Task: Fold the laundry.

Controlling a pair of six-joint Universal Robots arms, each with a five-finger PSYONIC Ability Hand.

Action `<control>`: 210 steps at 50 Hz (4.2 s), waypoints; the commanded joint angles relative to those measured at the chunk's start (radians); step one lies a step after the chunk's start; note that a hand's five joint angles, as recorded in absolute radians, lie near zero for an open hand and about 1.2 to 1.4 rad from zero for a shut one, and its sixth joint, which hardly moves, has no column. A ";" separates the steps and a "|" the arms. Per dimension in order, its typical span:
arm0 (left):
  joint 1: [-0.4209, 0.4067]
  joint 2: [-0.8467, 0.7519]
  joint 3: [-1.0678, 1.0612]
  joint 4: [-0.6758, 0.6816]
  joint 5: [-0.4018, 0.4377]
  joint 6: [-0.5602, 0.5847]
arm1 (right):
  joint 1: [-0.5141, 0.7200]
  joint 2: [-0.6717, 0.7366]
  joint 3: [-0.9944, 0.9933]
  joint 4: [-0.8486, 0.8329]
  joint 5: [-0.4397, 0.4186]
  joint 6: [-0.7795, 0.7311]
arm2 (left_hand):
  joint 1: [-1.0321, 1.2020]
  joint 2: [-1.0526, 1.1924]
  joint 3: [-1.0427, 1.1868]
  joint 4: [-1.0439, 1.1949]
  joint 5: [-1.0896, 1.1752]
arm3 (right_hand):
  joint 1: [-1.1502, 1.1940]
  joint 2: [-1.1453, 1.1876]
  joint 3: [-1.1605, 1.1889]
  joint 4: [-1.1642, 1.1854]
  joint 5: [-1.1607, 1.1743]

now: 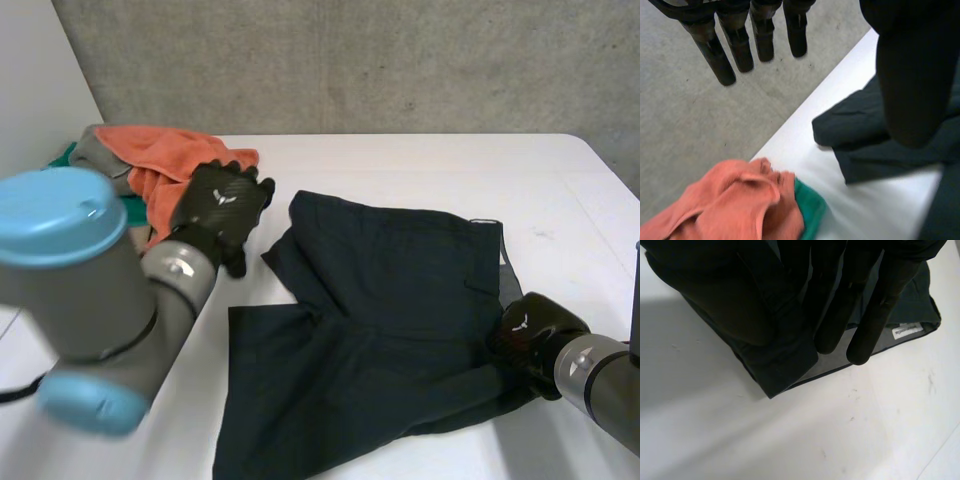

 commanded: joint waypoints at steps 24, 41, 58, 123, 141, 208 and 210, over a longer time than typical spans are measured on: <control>0.099 -0.609 0.476 0.028 0.342 0.200 | -0.018 0.031 0.025 -0.100 -0.010 0.061 | 0.493 0.496 0.504 0.501 0.501 | 0.297 0.233 0.207 0.199 0.234; 0.119 -0.465 0.347 0.028 0.257 0.153 | -0.027 0.051 0.031 -0.104 -0.010 0.061 | 0.537 0.540 0.548 0.545 0.545 | 0.297 0.233 0.207 0.199 0.234; 0.116 -0.582 0.433 0.031 0.308 0.150 | -0.027 0.092 0.034 -0.121 -0.010 0.061 | 0.523 0.525 0.534 0.531 0.530 | 0.297 0.233 0.207 0.199 0.234; -0.045 0.082 -0.068 -0.264 -0.126 -0.085 | -0.026 0.069 0.005 -0.123 -0.012 0.185 | 0.070 0.073 0.082 0.079 0.078 | 0.297 0.233 0.207 0.199 0.234; -0.086 0.253 -0.349 -0.432 0.086 -0.332 | -0.029 0.035 -0.010 -0.121 -0.007 0.277 | 0.120 0.123 0.131 0.128 0.128 | 0.297 0.233 0.207 0.199 0.234; -0.094 -0.527 0.594 0.223 -0.169 0.329 | -0.032 0.381 -0.512 -0.500 0.079 0.374 | -0.144 -0.141 -0.133 -0.136 -0.136 | -0.925 -0.989 -1.014 -1.022 -0.988; -0.089 -0.484 0.532 0.223 -0.181 0.319 | -0.042 0.332 -0.474 -0.463 0.067 0.400 | -0.144 -0.141 -0.133 -0.136 -0.136 | -0.925 -0.989 -1.014 -1.022 -0.988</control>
